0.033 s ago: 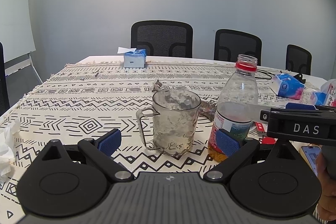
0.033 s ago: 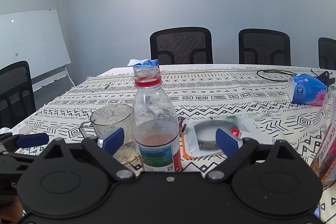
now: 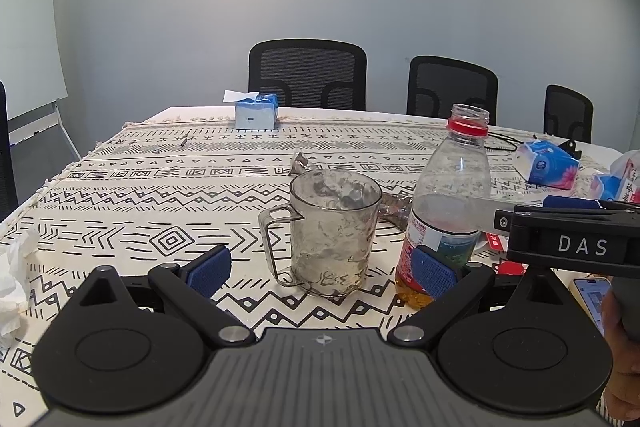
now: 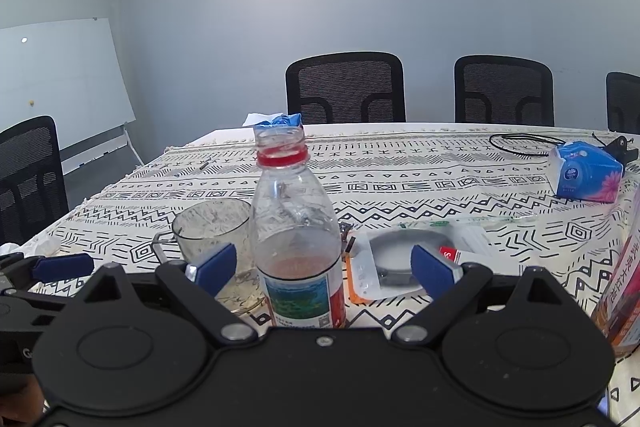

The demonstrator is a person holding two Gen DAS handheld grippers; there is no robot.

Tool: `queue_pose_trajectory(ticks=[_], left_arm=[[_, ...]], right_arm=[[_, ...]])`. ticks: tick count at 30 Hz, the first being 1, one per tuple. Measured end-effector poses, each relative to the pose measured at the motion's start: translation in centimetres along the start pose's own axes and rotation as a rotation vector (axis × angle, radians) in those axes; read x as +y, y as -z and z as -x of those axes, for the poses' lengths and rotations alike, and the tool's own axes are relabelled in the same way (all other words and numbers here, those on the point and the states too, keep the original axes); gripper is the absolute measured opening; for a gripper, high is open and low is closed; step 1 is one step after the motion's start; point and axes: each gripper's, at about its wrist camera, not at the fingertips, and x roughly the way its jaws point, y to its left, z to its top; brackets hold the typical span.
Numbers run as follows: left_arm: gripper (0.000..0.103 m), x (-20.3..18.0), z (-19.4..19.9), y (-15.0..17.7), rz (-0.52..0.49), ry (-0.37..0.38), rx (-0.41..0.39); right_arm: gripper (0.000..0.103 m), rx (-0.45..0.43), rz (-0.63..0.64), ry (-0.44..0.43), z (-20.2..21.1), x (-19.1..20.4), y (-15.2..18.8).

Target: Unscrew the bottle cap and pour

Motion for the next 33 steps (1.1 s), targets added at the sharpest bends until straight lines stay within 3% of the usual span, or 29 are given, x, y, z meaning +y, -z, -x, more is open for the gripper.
queue_pose_trajectory(ticks=[33], left_arm=[[0.098,0.1,0.0,-0.6,-0.003,-0.007,0.013]], right_arm=[[0.095,0.009,0.001,0.016,0.1,0.4,0.0]])
